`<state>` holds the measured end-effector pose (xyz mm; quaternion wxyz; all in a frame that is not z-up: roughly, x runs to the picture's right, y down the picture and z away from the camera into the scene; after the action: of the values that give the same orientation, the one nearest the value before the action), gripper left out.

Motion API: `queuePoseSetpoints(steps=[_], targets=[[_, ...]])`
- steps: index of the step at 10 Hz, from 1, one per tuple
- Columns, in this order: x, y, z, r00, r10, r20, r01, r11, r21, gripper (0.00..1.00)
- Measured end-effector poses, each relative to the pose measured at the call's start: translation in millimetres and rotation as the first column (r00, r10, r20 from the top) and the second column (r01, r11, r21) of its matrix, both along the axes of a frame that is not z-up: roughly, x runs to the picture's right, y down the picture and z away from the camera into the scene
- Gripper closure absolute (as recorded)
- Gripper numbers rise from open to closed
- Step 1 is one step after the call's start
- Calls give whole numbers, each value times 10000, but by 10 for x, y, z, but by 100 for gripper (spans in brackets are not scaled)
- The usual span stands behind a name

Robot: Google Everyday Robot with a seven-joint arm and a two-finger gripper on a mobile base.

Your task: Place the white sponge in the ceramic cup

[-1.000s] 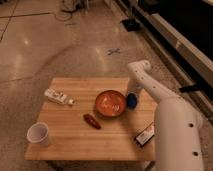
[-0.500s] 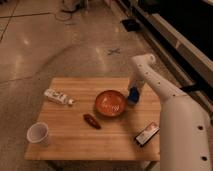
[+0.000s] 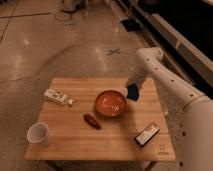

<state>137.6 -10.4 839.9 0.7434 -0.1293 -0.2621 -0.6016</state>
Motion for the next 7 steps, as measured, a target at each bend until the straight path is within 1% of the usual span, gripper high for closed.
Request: queuePoseSetpoints(steps=[1,2,3,4,5,6,7], targets=[[-141,64,-132,9980,-274,573,275,9996,-9,100],[-329,135,-297,9897,-586,1306,587,9983,31,100],[-522,195,-459,9756,-857,2023,852,9963,111,100],[-754,257,-659,9504,-1137,2894,1111,9935,255,100],[-899,284,-779,9305,-1300,3426,1242,9915,389,100],[-1075,315,-912,9020,-1508,4046,1380,9886,609,100],[-1267,350,-1065,8648,-1761,4701,1511,9843,907,100]])
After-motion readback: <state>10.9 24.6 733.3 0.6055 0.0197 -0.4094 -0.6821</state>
